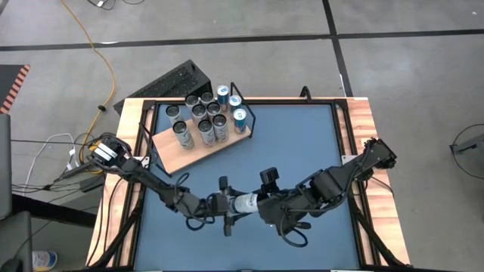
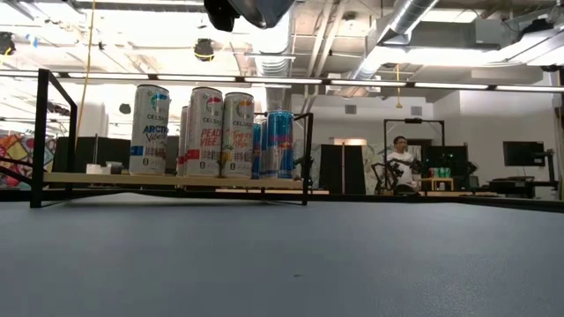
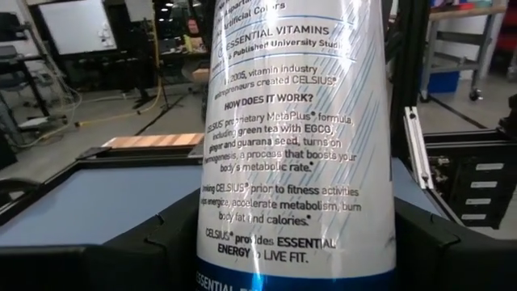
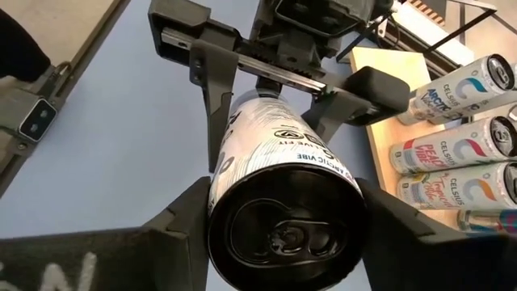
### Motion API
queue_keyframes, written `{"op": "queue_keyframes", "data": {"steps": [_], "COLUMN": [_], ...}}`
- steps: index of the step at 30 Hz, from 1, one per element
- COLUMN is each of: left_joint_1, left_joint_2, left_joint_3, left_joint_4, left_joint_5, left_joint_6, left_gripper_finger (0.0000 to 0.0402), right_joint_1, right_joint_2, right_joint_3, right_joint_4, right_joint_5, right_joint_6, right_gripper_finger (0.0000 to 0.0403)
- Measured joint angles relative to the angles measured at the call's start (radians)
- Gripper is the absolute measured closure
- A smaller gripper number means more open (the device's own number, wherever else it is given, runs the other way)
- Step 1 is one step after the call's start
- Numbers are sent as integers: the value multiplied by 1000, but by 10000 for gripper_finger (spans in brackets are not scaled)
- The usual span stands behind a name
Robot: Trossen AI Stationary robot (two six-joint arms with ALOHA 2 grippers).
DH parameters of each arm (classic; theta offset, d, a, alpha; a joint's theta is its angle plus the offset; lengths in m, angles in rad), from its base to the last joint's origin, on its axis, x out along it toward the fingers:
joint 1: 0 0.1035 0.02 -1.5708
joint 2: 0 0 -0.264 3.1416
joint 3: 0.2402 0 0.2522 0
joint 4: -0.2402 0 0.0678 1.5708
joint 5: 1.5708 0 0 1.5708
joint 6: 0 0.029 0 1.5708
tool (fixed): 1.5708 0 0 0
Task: Place canned beverage on shelf
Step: Put the white and blue soda can on the shelf aligned with the other white and blue soda cans
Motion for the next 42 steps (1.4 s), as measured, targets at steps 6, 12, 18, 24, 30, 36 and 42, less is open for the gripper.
{"op": "queue_keyframes", "data": {"steps": [6, 12, 18, 24, 30, 36, 42], "left_joint_1": [-4, -18, -46, -94, -132, -133, -99], "left_joint_2": [-22, -180, -400, -596, -716, -763, -725], "left_joint_3": [0, 4, 3, 3, 2, 2, 0], "left_joint_4": [-51, -412, -869, -1137, -1305, -1461, -1528], "left_joint_5": [67, 93, 25, -41, -139, -184, -225], "left_joint_6": [-24, -163, -427, -577, -601, -666, -598], "left_gripper_finger": [124, 92, 91, 95, 95, 96, 96], "right_joint_1": [0, -5, -58, -195, -342, -452, -453], "right_joint_2": [0, 0, 0, 0, 15, 59, 127], "right_joint_3": [0, -2, -2, -2, -1, -1, -1], "right_joint_4": [-17, -85, -111, -73, 26, 72, 14], "right_joint_5": [-20, -37, -48, -149, -243, -283, -327], "right_joint_6": [-36, -36, -88, -194, -320, -376, -380], "right_gripper_finger": [182, 182, 182, 182, 182, 182, 182]}}
